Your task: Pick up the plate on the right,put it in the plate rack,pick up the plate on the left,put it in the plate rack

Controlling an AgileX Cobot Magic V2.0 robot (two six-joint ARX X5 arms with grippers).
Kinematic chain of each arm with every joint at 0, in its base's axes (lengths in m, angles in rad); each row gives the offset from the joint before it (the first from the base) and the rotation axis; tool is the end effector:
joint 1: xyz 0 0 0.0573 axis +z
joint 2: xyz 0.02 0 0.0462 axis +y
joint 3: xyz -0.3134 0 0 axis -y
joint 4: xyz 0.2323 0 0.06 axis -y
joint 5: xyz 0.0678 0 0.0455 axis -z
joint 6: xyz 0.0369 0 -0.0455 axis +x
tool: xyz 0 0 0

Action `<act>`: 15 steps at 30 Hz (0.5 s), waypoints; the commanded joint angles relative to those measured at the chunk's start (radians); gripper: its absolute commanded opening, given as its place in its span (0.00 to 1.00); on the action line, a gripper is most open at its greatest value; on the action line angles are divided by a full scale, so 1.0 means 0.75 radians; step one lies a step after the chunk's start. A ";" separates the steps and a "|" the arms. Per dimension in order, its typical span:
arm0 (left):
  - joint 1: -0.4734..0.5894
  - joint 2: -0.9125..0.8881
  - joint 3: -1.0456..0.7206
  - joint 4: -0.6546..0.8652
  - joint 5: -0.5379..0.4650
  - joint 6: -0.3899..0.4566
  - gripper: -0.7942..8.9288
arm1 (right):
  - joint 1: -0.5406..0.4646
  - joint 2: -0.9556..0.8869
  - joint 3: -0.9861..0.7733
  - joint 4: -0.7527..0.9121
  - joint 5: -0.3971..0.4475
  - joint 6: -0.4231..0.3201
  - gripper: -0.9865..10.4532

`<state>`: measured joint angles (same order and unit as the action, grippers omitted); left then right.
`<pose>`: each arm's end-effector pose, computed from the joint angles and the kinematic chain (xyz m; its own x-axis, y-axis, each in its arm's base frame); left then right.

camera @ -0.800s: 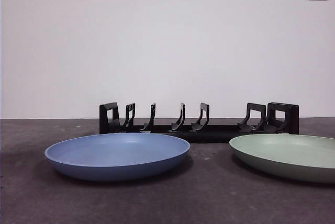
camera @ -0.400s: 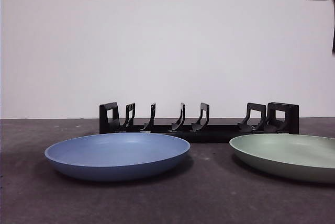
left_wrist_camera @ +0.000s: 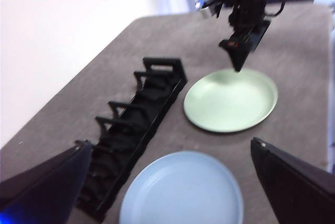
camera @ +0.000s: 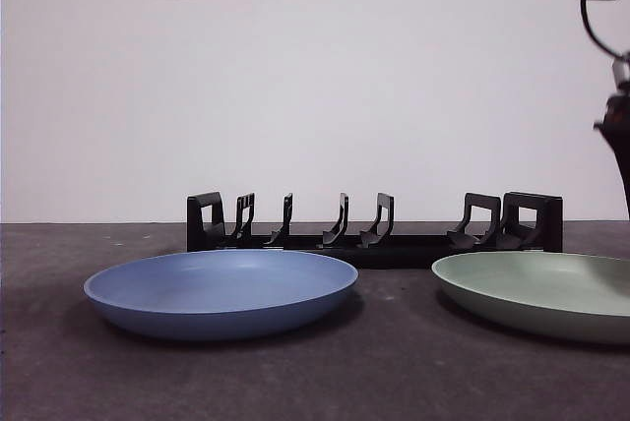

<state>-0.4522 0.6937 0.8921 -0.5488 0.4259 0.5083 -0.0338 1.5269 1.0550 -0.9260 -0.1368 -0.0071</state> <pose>0.0745 -0.0531 0.3737 0.5888 -0.7453 -0.3126 0.8028 0.4945 0.3332 0.2584 -0.0037 0.2616 0.1749 0.1305 -0.9759 0.0030 0.9911 0.1331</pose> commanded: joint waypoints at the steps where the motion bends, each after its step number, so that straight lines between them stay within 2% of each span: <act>1: -0.068 0.023 0.003 0.006 -0.112 0.110 0.73 | 0.001 0.047 0.002 0.025 0.010 0.004 0.53; 3: -0.118 0.047 0.003 0.011 -0.173 0.153 0.73 | 0.001 0.081 0.002 0.048 0.010 0.004 0.47; 9: -0.238 0.125 0.003 0.064 -0.301 0.178 0.73 | 0.002 0.155 0.002 0.079 0.010 0.004 0.44; 11: -0.270 0.152 0.003 0.075 -0.332 0.201 0.73 | 0.002 0.176 0.001 0.080 0.010 0.003 0.35; 15: -0.316 0.197 0.003 0.083 -0.374 0.223 0.73 | 0.002 0.187 0.001 0.093 0.009 -0.013 0.23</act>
<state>-0.6819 0.8368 0.8921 -0.4992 0.1493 0.6556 -0.0338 1.6596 1.0550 -0.8623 -0.1307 -0.0090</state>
